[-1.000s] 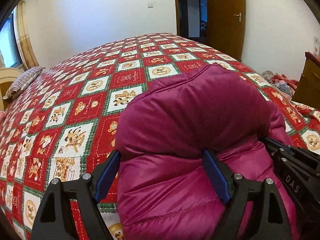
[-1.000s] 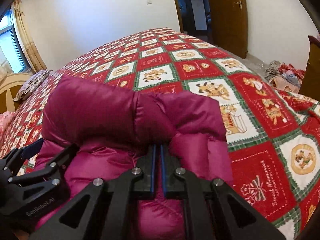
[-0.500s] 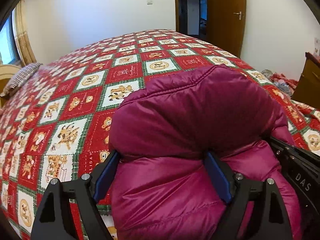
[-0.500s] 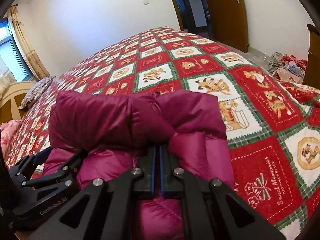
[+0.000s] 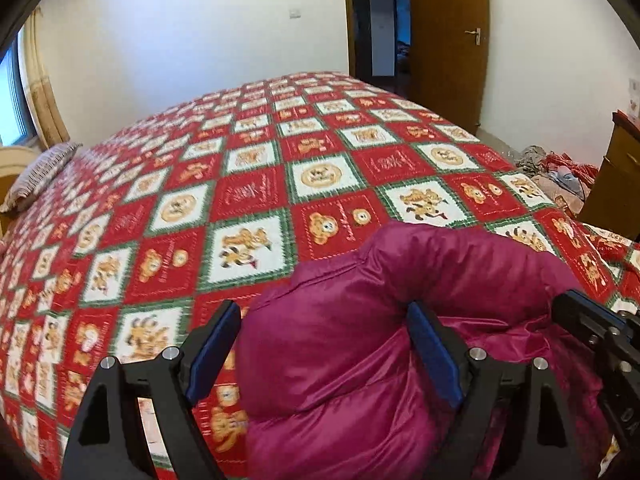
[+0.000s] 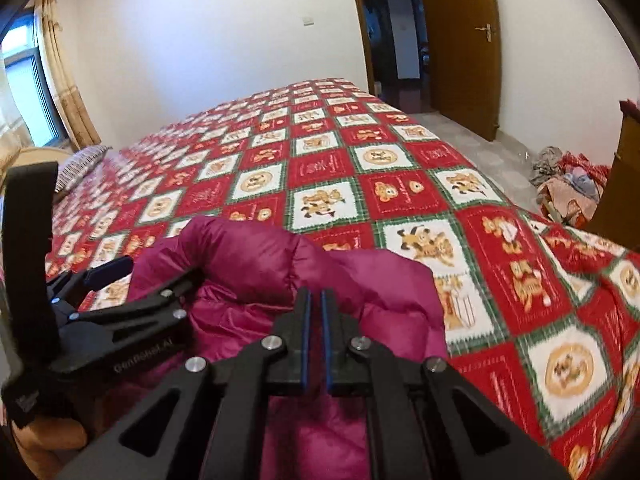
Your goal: Fold large clothes
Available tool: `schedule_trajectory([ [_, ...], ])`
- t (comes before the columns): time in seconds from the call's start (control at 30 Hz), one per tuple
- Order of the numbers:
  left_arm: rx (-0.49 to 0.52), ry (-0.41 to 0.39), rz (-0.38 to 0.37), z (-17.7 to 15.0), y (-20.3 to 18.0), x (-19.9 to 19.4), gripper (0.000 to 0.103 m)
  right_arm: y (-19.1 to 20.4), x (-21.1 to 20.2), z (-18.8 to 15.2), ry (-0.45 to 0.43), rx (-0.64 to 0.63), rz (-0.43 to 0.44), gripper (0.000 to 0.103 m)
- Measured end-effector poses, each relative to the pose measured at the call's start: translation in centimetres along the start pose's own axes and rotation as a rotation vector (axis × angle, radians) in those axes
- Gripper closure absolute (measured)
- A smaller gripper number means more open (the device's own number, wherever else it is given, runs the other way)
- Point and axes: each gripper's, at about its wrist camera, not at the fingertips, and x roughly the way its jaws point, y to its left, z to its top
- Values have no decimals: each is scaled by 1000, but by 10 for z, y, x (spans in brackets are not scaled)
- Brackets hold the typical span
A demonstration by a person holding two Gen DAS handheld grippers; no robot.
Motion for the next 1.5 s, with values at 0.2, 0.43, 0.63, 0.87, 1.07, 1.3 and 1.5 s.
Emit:
schedule_trajectory([
  [0.2, 13, 21, 0, 0, -11, 15, 13, -21, 34, -12, 58, 72, 51, 95],
  [0.43, 69, 33, 43, -3, -28, 31, 12, -39, 45, -19, 81, 162, 146, 97],
  [0.63, 40, 59, 3, -3, -23, 40, 11, -39, 44, -21, 73, 172, 140, 99],
  [0.87, 61, 59, -54, -7, -14, 14, 11, -33, 41, -18, 90, 125, 99, 99],
  [1.07, 75, 16, -89, -34, 9, -43, 11, -35, -8, -26, 51, 169, 119, 85],
  [1.3, 8, 15, -92, -71, 14, -64, 11, -24, -58, -72, -7, 118, 87, 85],
  [1.5, -55, -8, -148, -80, 33, -87, 12, -40, -77, -83, 6, 199, 117, 74],
])
